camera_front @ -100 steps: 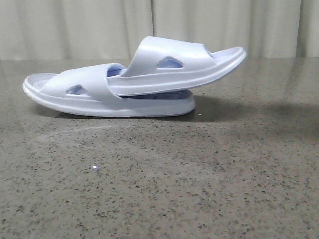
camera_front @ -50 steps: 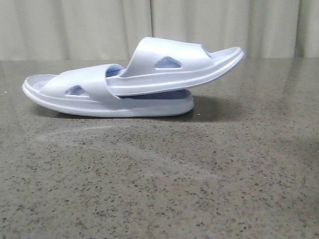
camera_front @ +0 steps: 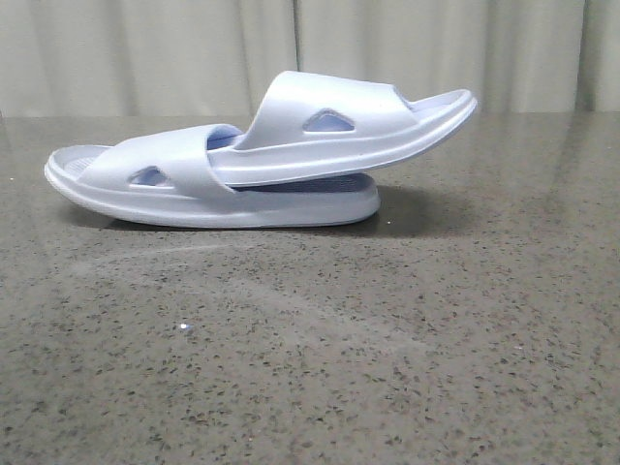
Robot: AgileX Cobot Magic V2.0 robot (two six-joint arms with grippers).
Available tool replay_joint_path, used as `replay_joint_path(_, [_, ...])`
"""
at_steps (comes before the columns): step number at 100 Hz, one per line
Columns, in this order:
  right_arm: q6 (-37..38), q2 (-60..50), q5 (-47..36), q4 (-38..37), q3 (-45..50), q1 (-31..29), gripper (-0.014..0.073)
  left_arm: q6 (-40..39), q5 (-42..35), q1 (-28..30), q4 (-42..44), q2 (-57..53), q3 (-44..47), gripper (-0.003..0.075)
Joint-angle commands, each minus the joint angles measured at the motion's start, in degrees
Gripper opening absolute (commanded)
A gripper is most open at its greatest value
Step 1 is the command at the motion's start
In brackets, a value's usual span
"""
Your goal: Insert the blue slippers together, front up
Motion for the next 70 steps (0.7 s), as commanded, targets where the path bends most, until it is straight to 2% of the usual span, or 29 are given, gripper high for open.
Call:
replay_joint_path(1, [0.1, 0.0, -1.3, 1.7, -1.5, -0.1, -0.0078, 0.2, -1.3, -0.5, -4.2, 0.4, -1.6, 0.0015])
replay_joint_path(70, [0.1, 0.0, -1.0, 1.7, -1.5, -0.1, -0.0078, 0.2, -0.8, -0.5, -4.2, 0.4, -1.6, 0.0015])
